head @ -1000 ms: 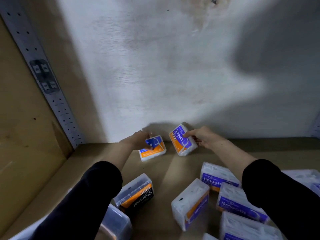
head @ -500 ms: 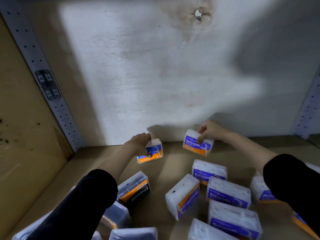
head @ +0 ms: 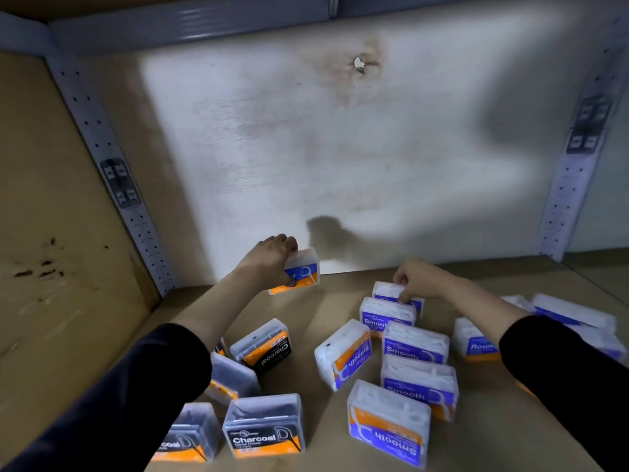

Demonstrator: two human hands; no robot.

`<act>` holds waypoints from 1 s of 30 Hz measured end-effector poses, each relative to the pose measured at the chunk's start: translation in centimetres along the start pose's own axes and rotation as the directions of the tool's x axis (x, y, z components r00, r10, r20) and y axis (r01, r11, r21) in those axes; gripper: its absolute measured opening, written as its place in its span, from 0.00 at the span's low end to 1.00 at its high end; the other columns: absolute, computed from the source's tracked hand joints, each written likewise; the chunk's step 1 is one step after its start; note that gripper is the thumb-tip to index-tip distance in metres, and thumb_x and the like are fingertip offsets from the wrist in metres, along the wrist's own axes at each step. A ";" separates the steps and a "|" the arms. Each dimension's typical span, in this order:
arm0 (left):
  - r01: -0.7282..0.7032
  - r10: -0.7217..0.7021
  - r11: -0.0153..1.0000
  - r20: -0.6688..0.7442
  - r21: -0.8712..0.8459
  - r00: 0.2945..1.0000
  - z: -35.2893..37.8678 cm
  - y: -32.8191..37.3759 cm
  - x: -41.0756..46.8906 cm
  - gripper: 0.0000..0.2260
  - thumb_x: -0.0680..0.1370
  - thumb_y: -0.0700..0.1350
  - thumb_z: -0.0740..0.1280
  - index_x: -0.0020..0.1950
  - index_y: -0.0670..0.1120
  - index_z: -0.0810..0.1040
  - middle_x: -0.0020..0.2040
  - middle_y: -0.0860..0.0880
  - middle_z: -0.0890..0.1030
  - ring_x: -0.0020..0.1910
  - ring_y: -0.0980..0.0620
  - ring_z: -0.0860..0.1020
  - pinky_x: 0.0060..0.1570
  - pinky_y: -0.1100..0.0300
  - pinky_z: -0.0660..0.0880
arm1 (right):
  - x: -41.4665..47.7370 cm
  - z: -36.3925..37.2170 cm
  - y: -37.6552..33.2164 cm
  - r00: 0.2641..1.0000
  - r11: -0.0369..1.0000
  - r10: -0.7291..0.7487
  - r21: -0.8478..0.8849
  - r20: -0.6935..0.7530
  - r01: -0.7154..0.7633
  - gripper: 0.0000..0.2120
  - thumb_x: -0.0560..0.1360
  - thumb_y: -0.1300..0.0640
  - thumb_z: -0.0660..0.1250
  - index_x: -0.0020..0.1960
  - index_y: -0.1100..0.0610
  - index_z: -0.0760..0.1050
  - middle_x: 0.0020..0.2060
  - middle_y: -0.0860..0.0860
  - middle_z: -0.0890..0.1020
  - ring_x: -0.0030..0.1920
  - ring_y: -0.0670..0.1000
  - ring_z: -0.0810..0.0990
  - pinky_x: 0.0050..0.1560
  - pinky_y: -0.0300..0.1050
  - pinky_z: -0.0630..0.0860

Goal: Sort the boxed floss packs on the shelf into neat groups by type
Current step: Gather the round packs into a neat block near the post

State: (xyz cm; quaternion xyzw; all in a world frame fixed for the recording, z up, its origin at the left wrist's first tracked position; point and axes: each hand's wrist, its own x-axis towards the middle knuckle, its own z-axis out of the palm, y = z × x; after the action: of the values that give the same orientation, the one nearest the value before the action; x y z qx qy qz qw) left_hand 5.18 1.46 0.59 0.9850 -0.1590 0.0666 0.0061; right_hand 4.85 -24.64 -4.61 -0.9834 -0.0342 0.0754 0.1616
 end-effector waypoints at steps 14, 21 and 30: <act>-0.134 0.130 0.990 -0.089 -0.033 0.987 -4.4 8.7 -5.0 0.26 0.70 0.45 0.73 0.65 0.42 0.70 0.62 0.44 0.75 0.60 0.45 0.74 0.55 0.56 0.72 | -14.1 1.5 4.7 0.974 0.998 -0.046 0.030 -0.220 0.054 0.13 0.75 0.57 0.65 0.57 0.59 0.78 0.56 0.55 0.81 0.57 0.52 0.78 0.57 0.42 0.71; -0.233 0.227 0.971 -0.104 -0.056 0.968 -4.0 14.5 -7.2 0.24 0.70 0.44 0.72 0.64 0.41 0.71 0.61 0.43 0.75 0.59 0.44 0.74 0.53 0.55 0.73 | -20.2 7.5 6.1 0.982 0.999 -0.021 0.041 -0.186 0.029 0.23 0.79 0.48 0.58 0.72 0.53 0.63 0.72 0.49 0.67 0.71 0.47 0.65 0.70 0.38 0.61; -0.275 0.270 0.958 -0.068 -0.083 0.960 -1.4 21.1 -8.4 0.25 0.70 0.45 0.72 0.65 0.42 0.71 0.63 0.43 0.74 0.61 0.44 0.73 0.54 0.55 0.73 | -22.4 10.4 5.9 0.994 0.996 0.089 0.009 -0.069 -0.089 0.34 0.71 0.68 0.52 0.76 0.57 0.53 0.77 0.51 0.54 0.77 0.47 0.52 0.75 0.39 0.47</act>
State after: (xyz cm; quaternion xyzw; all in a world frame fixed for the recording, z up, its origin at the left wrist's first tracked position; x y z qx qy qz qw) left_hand -9.48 -15.89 0.66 0.9501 -0.2960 0.0871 0.0466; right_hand -18.62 -29.00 -13.20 -0.9855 0.0154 0.0485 0.1618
